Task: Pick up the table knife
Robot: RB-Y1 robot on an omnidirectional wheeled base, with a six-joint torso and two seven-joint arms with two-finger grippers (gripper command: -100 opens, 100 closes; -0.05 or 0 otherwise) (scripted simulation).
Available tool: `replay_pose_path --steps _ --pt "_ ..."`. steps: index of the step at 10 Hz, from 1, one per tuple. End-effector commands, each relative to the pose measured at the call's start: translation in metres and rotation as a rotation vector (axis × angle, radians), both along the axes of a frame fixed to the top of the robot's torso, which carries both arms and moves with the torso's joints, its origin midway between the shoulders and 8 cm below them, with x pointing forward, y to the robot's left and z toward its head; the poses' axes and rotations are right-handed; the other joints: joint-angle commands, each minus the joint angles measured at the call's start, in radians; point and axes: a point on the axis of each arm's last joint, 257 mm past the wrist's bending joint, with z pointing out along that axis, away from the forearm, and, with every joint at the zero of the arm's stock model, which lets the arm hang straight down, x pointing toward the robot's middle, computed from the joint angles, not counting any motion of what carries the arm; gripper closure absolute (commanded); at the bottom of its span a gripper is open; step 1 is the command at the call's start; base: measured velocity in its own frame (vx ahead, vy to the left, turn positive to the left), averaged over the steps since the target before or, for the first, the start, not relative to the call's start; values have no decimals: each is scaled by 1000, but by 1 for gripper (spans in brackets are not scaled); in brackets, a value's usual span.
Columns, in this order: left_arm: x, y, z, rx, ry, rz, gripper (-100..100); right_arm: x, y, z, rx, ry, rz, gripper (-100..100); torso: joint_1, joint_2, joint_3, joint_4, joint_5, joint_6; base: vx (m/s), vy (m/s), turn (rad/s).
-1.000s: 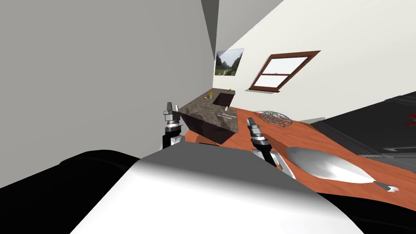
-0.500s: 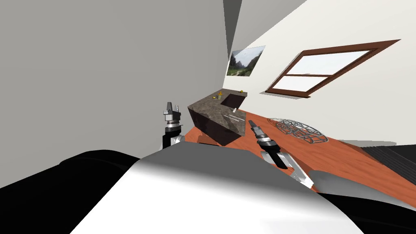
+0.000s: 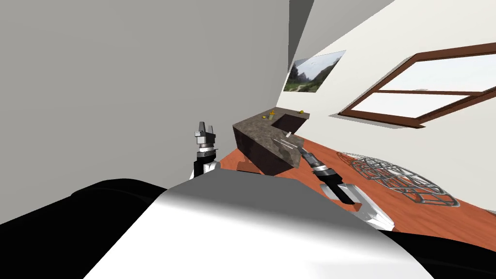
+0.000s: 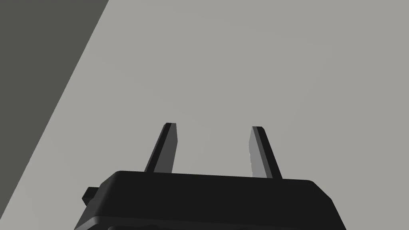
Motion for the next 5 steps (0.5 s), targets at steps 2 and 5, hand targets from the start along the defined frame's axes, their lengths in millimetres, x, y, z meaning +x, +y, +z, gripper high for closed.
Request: replay_pose_path --steps 2,5 --pt "0 0 0 0 0 0 0 -1 -19 -15 -51 48 -14 -100 0 0 0 0 0 -1 -30 -41 244" --pt "0 0 0 0 0 0 0 -9 -54 -48 -179 157 -28 -100 -1 -2 -1 0 0 -1 -40 -65 421"
